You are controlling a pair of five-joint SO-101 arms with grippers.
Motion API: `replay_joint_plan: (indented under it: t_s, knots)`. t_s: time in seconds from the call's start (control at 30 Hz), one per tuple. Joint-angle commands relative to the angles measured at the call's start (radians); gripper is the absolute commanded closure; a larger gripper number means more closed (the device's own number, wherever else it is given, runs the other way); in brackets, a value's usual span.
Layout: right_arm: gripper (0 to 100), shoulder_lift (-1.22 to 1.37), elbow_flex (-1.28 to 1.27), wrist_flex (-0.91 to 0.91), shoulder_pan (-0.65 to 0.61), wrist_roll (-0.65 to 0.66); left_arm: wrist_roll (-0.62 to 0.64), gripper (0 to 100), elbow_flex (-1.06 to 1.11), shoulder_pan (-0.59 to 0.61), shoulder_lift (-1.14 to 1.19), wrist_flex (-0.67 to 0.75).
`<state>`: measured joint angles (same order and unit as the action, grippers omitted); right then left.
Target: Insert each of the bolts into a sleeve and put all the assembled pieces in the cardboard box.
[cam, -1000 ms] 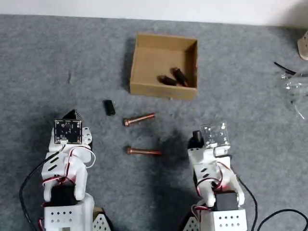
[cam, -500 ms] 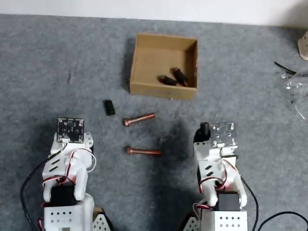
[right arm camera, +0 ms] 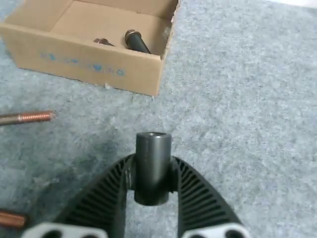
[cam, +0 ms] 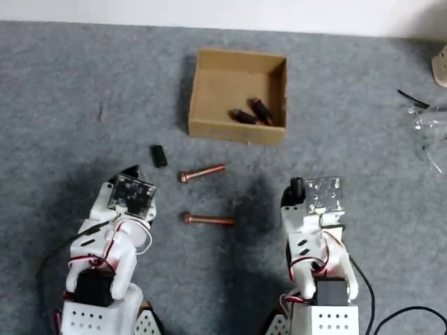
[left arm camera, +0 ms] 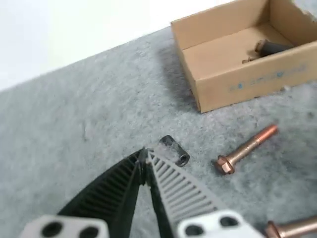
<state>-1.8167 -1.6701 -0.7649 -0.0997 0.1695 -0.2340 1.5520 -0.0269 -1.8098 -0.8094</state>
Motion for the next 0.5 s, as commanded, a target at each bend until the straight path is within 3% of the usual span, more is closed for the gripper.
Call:
replay_joint_plan:
  t_s: [0.0,0.23,0.47]
  knots:
    - [99.5,-0.021,-0.150,0.045,0.012,0.014,-0.040,99,-0.054,-0.028,0.007,0.002]
    - [99.5,-0.021,-0.150,0.045,0.012,0.014,-0.041,99,-0.159,-0.088,0.082,0.003]
    - [99.5,-0.021,-0.150,0.045,0.012,0.014,-0.086,99,-0.503,-0.150,0.545,0.002]
